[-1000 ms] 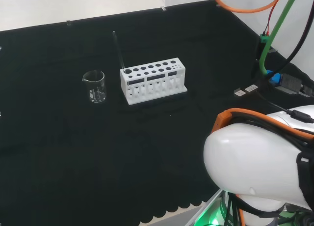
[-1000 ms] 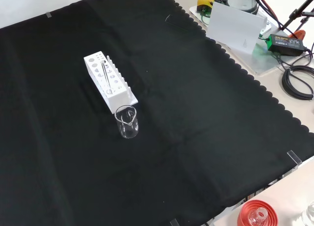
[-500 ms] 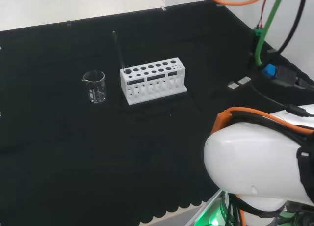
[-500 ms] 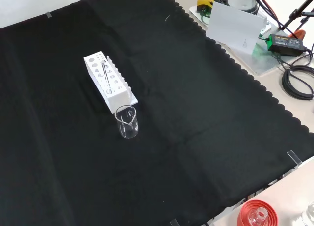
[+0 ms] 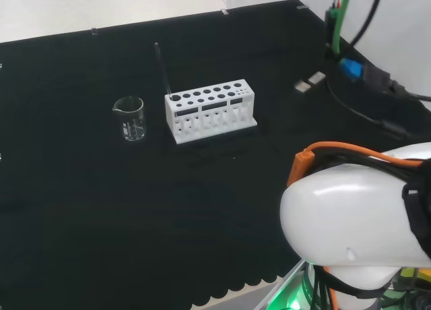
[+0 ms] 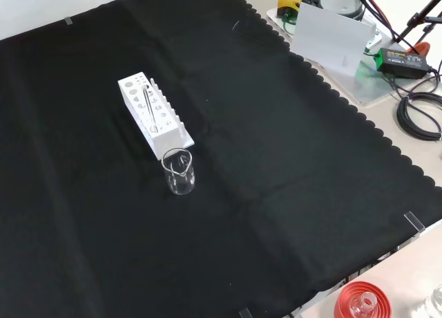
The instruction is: Take the glass rod from the white test tube rack.
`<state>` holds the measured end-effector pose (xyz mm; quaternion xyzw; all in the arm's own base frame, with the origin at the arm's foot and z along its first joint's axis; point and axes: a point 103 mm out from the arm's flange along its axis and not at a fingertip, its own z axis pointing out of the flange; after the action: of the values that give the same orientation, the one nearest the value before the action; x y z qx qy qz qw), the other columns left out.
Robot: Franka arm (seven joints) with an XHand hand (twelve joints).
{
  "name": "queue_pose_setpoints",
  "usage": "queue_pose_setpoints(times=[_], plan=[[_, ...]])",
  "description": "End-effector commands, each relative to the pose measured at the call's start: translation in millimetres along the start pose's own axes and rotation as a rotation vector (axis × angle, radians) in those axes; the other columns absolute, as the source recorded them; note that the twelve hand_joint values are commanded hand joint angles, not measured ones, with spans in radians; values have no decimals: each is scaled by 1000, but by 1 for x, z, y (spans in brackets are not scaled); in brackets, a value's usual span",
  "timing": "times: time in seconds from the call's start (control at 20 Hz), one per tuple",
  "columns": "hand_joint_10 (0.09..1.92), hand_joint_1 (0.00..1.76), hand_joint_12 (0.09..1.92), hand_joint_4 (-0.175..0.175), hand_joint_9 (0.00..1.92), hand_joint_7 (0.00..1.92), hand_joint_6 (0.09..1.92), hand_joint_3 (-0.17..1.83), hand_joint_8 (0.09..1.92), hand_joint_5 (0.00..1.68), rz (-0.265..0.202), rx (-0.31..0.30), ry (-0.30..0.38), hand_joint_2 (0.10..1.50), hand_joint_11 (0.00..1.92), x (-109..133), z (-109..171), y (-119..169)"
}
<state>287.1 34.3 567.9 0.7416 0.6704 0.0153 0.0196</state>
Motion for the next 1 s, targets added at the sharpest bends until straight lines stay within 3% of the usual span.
queue_pose_setpoints(times=[0.05,0.7,1.0], plan=[[899,539,1464,-12,286,85,87,-175,737,169,-33,0,19,1086,201,14,-3,39],[855,559,1437,-8,441,183,87,-175,767,262,-53,26,-4,1097,303,25,15,98],[850,563,1436,-7,462,227,87,-175,779,287,-74,45,-21,1102,309,35,36,124]])
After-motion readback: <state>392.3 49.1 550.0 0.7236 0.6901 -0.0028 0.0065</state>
